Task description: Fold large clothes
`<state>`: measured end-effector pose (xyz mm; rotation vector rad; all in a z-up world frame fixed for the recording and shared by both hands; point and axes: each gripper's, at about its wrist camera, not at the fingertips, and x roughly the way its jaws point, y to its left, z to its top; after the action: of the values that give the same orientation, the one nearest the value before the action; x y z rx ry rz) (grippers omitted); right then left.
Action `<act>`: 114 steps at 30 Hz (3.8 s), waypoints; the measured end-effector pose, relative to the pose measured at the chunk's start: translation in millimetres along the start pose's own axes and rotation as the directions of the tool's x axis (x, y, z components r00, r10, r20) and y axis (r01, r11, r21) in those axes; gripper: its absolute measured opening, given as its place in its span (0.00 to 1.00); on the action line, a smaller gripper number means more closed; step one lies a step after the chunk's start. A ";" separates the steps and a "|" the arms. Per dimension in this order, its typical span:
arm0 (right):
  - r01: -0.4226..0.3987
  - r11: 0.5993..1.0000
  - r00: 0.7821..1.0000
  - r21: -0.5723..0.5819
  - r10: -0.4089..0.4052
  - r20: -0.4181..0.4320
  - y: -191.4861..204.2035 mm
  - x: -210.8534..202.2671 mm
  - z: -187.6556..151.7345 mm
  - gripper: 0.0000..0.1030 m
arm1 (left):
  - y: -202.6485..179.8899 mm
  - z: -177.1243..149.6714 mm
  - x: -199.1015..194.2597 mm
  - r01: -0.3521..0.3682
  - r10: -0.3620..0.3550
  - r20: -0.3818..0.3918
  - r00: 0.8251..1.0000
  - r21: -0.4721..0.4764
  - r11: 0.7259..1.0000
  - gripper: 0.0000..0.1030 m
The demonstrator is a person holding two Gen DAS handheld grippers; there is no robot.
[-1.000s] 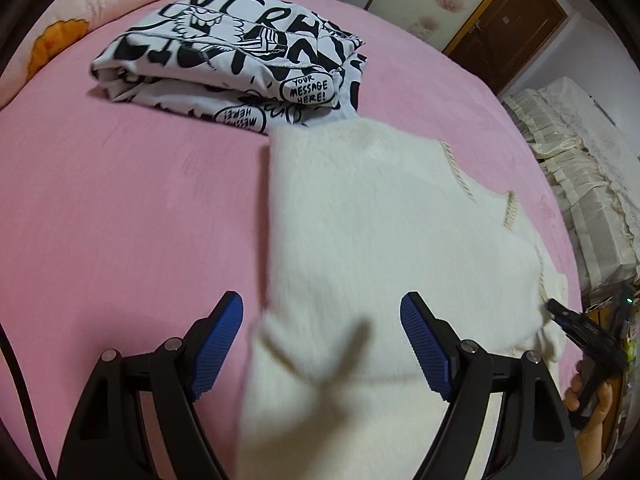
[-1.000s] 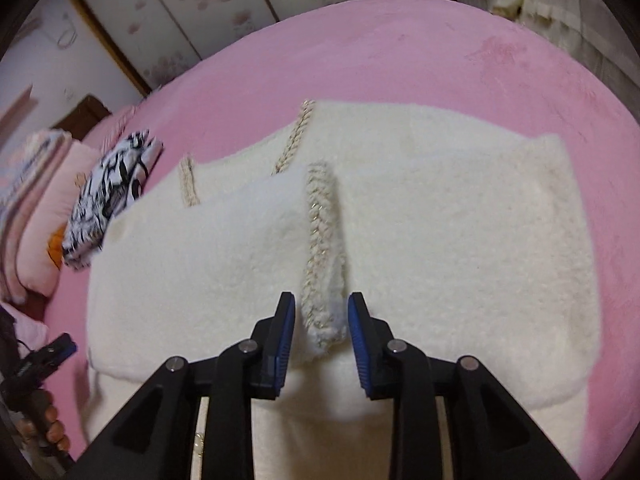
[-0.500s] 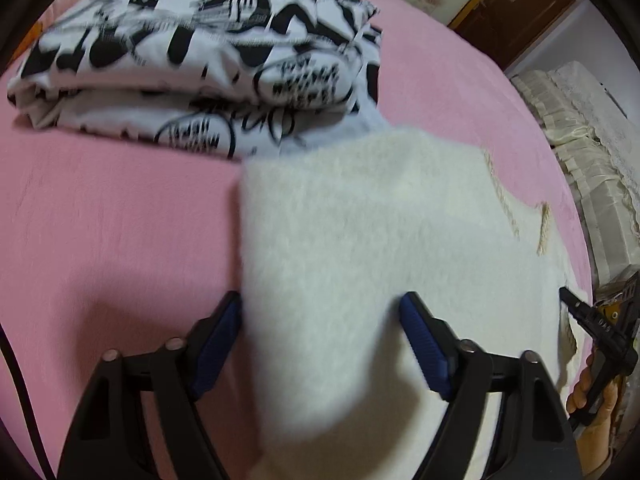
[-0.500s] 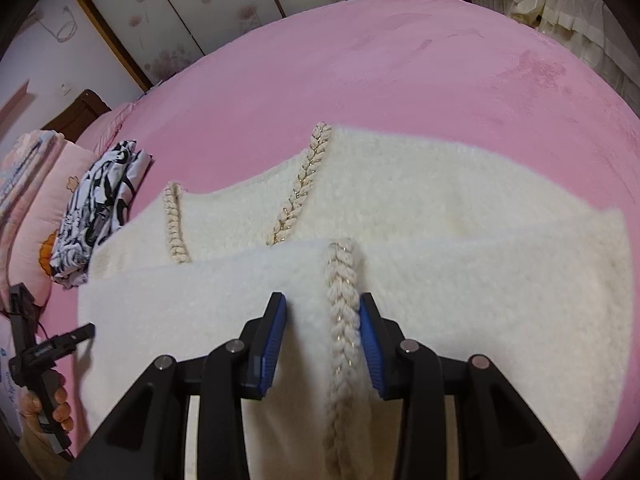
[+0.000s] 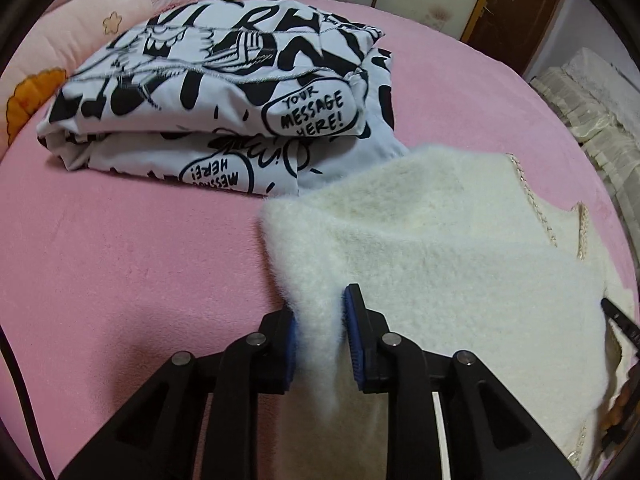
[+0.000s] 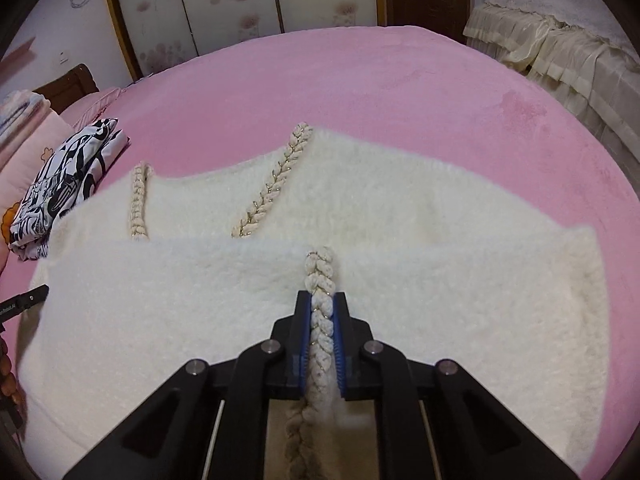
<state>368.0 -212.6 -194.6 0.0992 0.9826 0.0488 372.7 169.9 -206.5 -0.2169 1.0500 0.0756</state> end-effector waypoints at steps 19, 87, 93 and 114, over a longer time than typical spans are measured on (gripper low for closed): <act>-0.174 0.977 0.980 -0.126 0.184 0.076 106.3 -87.7 -37.1 0.14 | -106.0 -33.8 -120.8 0.154 -0.176 0.170 0.970 0.135 0.979 0.81; -0.125 0.991 0.970 -0.043 0.131 0.205 14.3 -274.1 -138.8 0.41 | -67.8 -159.7 -268.3 0.073 -0.088 0.185 0.979 0.088 0.993 0.83; -0.146 0.988 0.959 -0.055 0.155 0.239 11.6 -313.3 -174.9 0.41 | -58.7 -209.4 -311.4 0.099 -0.113 0.209 0.971 0.076 0.992 0.84; -0.100 0.994 0.993 -0.049 0.103 0.055 -58.9 -291.2 -286.9 0.43 | 17.8 -327.8 -251.7 0.081 -0.083 0.020 0.996 0.092 0.992 0.83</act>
<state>-32.4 -278.5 -117.8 0.1078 0.9177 0.1608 -34.5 127.7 -147.8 -0.1757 1.0172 -0.0435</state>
